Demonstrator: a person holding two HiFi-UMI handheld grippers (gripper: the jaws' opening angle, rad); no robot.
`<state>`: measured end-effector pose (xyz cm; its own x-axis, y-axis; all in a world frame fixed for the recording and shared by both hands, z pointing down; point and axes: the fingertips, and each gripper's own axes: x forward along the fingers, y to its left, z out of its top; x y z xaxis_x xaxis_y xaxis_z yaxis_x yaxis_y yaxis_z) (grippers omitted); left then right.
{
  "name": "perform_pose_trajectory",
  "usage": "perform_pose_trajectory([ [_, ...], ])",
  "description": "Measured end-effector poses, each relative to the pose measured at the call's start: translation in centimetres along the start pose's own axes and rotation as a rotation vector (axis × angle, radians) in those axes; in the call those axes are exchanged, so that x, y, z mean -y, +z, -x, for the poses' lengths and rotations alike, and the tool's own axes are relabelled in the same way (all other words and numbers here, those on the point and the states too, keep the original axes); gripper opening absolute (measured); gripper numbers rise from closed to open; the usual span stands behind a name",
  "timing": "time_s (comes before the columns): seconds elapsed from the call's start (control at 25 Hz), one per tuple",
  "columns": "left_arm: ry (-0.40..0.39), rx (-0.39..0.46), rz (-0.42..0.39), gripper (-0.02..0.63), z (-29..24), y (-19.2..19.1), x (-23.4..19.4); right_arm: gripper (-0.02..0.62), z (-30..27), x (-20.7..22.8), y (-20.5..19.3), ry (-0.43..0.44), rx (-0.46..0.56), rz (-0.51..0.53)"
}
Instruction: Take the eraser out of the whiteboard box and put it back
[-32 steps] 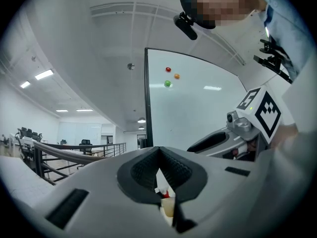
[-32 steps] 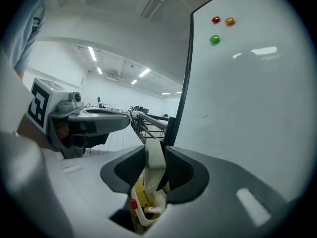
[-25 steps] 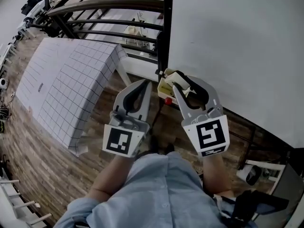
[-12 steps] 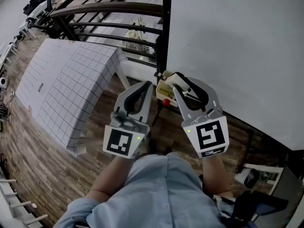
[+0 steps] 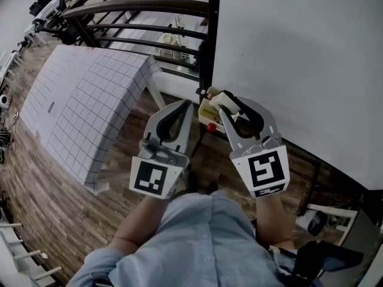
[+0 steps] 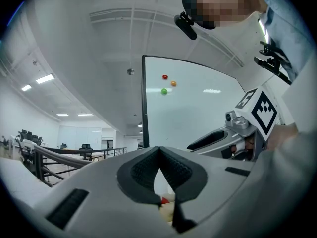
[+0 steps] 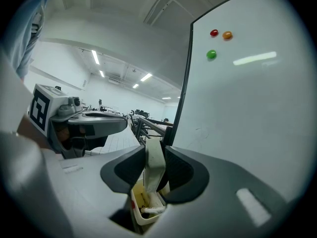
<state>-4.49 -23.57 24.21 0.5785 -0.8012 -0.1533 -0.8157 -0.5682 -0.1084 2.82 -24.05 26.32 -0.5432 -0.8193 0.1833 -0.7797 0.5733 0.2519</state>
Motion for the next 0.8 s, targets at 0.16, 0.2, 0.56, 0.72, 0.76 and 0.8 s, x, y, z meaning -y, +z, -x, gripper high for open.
perform_pose_trajectory([
  [0.16, -0.004, -0.011, 0.002, -0.002, -0.3, -0.5, -0.3, 0.12, -0.4, 0.2, -0.6, 0.003, -0.017, -0.004],
  [0.2, -0.005, -0.015, 0.004, -0.002, -0.4, -0.6, -0.3, 0.12, -0.5, 0.2, -0.9, 0.001, -0.024, -0.01],
  [0.56, -0.007, -0.05, 0.027, -0.002, -1.1, -2.4, -1.1, 0.12, -1.8, -0.2, -3.0, 0.023, -0.073, -0.032],
  [0.72, -0.004, -0.06, 0.039, -0.002, -1.4, -3.2, -1.7, 0.121, -2.6, -0.6, -4.1, 0.038, -0.098, -0.04],
  [0.76, -0.004, -0.063, 0.042, -0.002, -1.4, -3.4, -1.8, 0.121, -2.8, -0.7, -4.4, 0.039, -0.106, -0.046],
  [0.8, -0.003, -0.068, 0.045, -0.002, -1.4, -3.6, -1.9, 0.121, -3.0, -0.9, -4.7, 0.042, -0.114, -0.052],
])
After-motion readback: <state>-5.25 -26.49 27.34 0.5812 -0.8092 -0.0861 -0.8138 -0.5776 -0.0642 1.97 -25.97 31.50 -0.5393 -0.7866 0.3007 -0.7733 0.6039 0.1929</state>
